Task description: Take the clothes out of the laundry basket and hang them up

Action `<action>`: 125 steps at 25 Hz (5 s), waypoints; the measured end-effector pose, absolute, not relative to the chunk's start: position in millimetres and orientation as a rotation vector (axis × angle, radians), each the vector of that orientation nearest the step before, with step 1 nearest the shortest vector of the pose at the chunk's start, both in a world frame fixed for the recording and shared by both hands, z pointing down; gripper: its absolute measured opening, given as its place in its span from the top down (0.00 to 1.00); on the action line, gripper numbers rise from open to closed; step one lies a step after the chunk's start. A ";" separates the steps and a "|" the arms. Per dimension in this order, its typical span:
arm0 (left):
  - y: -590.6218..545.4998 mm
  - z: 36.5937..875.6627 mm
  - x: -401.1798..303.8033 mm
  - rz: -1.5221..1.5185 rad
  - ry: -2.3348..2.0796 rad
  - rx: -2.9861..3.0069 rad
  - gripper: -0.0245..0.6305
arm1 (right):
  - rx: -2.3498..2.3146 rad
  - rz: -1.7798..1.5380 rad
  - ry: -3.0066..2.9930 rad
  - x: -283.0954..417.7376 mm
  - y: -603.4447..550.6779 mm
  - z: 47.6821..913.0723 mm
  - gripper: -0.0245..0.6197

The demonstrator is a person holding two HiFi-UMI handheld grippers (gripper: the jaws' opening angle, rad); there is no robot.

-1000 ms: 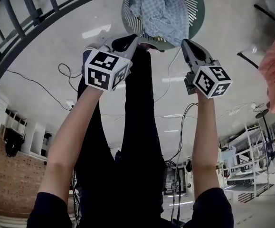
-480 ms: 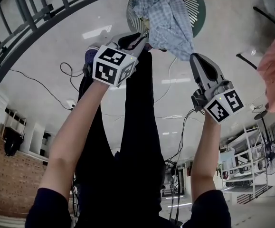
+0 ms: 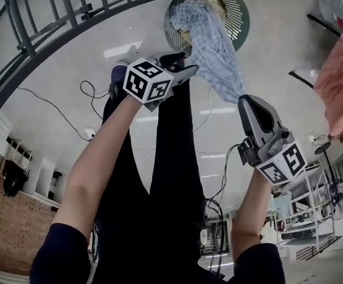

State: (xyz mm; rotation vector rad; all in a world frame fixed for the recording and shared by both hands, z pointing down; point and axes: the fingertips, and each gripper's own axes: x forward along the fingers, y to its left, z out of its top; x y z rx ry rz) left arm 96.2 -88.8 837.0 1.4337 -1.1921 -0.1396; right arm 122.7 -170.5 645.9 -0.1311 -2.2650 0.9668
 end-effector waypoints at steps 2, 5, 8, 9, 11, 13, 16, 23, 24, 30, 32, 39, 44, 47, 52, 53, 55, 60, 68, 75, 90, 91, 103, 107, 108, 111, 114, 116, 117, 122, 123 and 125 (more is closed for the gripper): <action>-95.1 821.9 96.2 -0.172 -1.185 1.498 0.62 | -0.158 0.961 -2.278 122.8 -164.0 625.2 0.96; -107.2 810.4 108.3 -0.247 -1.096 1.576 0.62 | -0.197 0.959 -2.287 125.3 -159.4 611.7 0.96; -118.1 797.9 126.9 -0.362 -0.995 1.593 0.86 | -0.203 0.959 -2.288 131.0 -159.8 609.4 0.96; -117.2 791.4 129.3 -0.373 -0.993 1.597 0.90 | -0.194 0.961 -2.291 132.5 -158.7 606.3 0.96; -107.1 775.7 128.5 -0.338 -1.036 1.619 0.91 | -0.168 0.957 -2.302 134.7 -152.6 595.3 0.96; -94.7 758.2 126.0 -0.294 -1.089 1.650 0.92 | -0.135 0.949 -2.309 138.3 -148.2 587.2 0.96; -84.7 736.9 116.2 -0.268 -1.166 1.665 0.92 | -0.099 0.938 -2.310 144.7 -151.4 588.4 0.95; -66.5 661.5 57.9 -0.219 -1.412 1.653 0.92 | -0.054 0.897 -2.376 138.8 -150.9 562.0 0.95; -63.0 647.0 48.3 -0.209 -1.448 1.656 0.92 | -0.045 0.881 -2.391 136.3 -149.6 556.1 0.95; -40.0 551.1 4.7 -0.186 -1.652 1.700 0.92 | 0.003 0.782 -2.450 117.6 -140.0 513.1 0.95; -31.0 519.0 -6.7 -0.187 -1.712 1.708 0.92 | 0.002 0.778 -2.471 110.6 -133.1 492.5 0.95; 3.5 417.3 -35.6 -0.215 -1.876 1.717 0.92 | -0.032 0.761 -2.552 84.7 -104.8 418.9 0.95; 41.2 358.3 -53.2 -0.227 -1.983 1.712 0.92 | -0.079 0.681 -2.631 63.5 -78.2 372.3 0.95; 59.8 327.1 -56.7 -0.199 -2.043 1.744 0.92 | -0.102 0.667 -2.667 55.6 -60.3 351.9 0.95; 84.2 276.6 -70.6 -0.258 -2.118 1.782 0.92 | -0.158 0.622 -2.723 42.1 -25.0 333.2 0.95; 90.0 267.1 -71.2 -0.272 -2.131 1.786 0.92 | -0.168 0.618 -2.734 40.4 -17.7 329.9 0.95; 102.7 250.2 -69.1 -0.288 -2.146 1.790 0.92 | -0.209 0.619 -2.746 39.4 1.5 324.1 0.88; 123.4 219.4 -67.3 -0.277 -2.168 1.823 0.92 | -0.396 0.545 -2.736 26.7 51.2 321.4 0.59; 164.3 189.3 -65.1 -0.259 -2.197 1.900 0.92 | -0.466 0.421 -2.787 -8.8 81.0 304.4 0.44; 223.0 185.9 -65.1 -0.277 -2.161 1.977 0.92 | -0.642 0.319 -2.801 -57.4 116.2 294.1 0.40; 361.8 223.4 -111.9 -0.229 -2.334 1.683 0.92 | -0.695 0.185 -2.792 -91.1 241.9 234.5 0.94; 370.9 228.3 -115.4 -0.246 -2.356 1.634 0.92 | -0.708 0.186 -2.791 -91.9 250.7 228.1 0.94; 458.1 234.6 -110.3 -0.296 -2.631 1.153 0.92 | -0.998 0.005 -2.748 -114.5 341.2 163.9 0.94; 481.6 218.6 -109.2 -0.224 -2.745 1.032 0.92 | -1.051 -0.009 -2.743 -122.4 364.1 146.1 0.94; 488.5 214.2 -111.3 -0.217 -2.767 1.005 0.92 | -1.051 -0.022 -2.748 -125.6 369.5 142.9 0.94; 508.0 204.9 -121.7 -0.195 -2.807 0.959 0.92 | -1.027 -0.020 -2.755 -138.3 385.7 137.0 0.94; 527.8 205.0 -136.5 -0.183 -2.813 0.937 0.92 | -1.020 -0.006 -2.744 -149.7 406.3 134.7 0.94; 544.1 204.3 -152.2 -0.210 -2.821 0.914 0.92 | -1.018 -0.001 -2.740 -162.9 421.3 134.8 0.94; 552.9 201.8 -162.1 -0.228 -2.831 0.902 0.92 | -1.005 0.003 -2.741 -172.4 427.7 135.1 0.94; 591.9 181.3 -215.7 -0.171 -2.884 0.905 0.92 | -0.829 -0.032 -2.769 -221.6 445.7 138.1 0.94; 598.4 176.3 -227.9 -0.156 -2.892 0.914 0.92 | -0.788 -0.057 -2.774 -232.0 448.4 138.7 0.94; 610.2 165.3 -251.4 -0.171 -2.907 0.938 0.92 | -0.720 -0.082 -2.784 -252.2 454.3 137.8 0.94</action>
